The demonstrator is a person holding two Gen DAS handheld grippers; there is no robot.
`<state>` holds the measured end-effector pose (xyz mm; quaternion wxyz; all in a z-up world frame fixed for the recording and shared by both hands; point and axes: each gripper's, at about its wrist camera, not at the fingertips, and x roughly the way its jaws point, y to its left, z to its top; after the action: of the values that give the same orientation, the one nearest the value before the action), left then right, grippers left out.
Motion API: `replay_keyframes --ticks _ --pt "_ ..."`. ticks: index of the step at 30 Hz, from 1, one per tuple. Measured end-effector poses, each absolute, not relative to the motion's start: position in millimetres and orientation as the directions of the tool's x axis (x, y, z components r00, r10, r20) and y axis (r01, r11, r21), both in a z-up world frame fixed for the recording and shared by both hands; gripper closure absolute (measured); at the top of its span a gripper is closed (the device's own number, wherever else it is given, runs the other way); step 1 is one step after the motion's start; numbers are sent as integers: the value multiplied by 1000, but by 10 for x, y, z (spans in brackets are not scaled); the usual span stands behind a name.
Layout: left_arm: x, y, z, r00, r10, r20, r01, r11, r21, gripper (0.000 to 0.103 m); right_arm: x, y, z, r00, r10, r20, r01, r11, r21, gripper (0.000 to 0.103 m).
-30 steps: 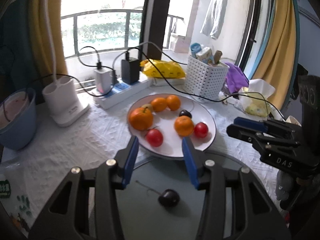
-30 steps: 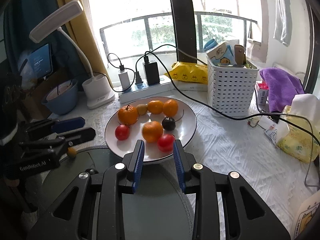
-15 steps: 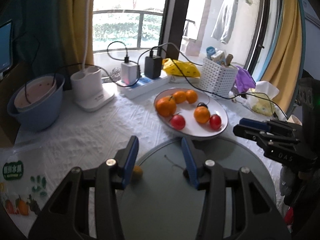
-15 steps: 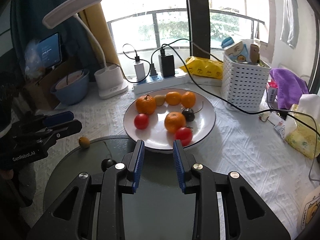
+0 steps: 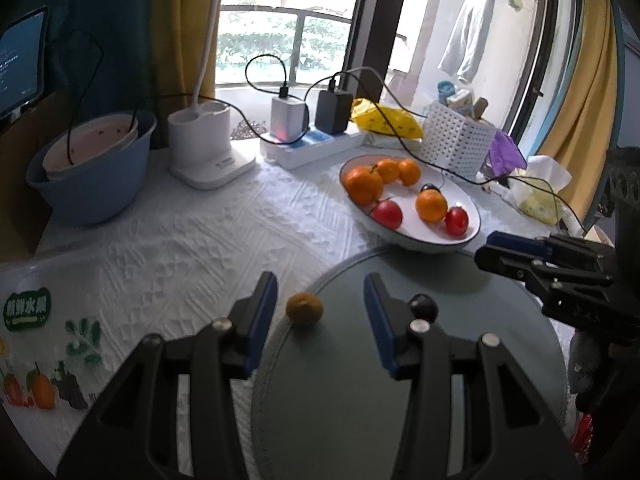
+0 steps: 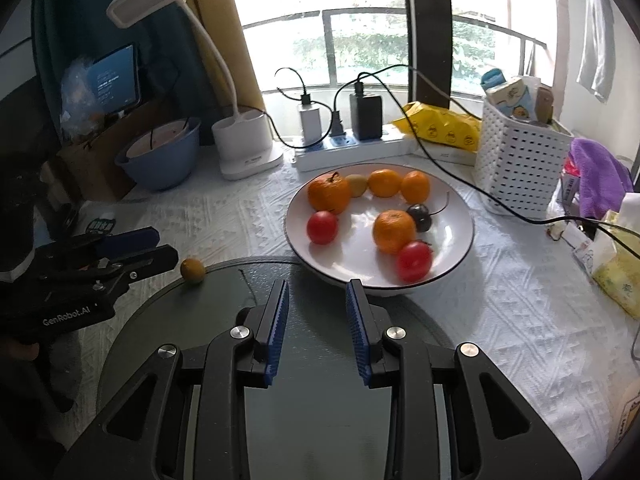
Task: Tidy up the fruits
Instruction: 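Withdraw both open grippers from the plate back over the glass tray, then grasp a dark cherry with the right gripper while the left grasps a small yellow-brown fruit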
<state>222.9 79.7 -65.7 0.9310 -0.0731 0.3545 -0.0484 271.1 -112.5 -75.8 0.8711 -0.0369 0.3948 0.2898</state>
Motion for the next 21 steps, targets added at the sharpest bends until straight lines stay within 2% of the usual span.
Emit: replay_keyframes --ticks 21 --pt "2421 805 -963 679 -130 -722 37 989 -144 56 2615 -646 -1080 396 501 -770 -599 776 198 72"
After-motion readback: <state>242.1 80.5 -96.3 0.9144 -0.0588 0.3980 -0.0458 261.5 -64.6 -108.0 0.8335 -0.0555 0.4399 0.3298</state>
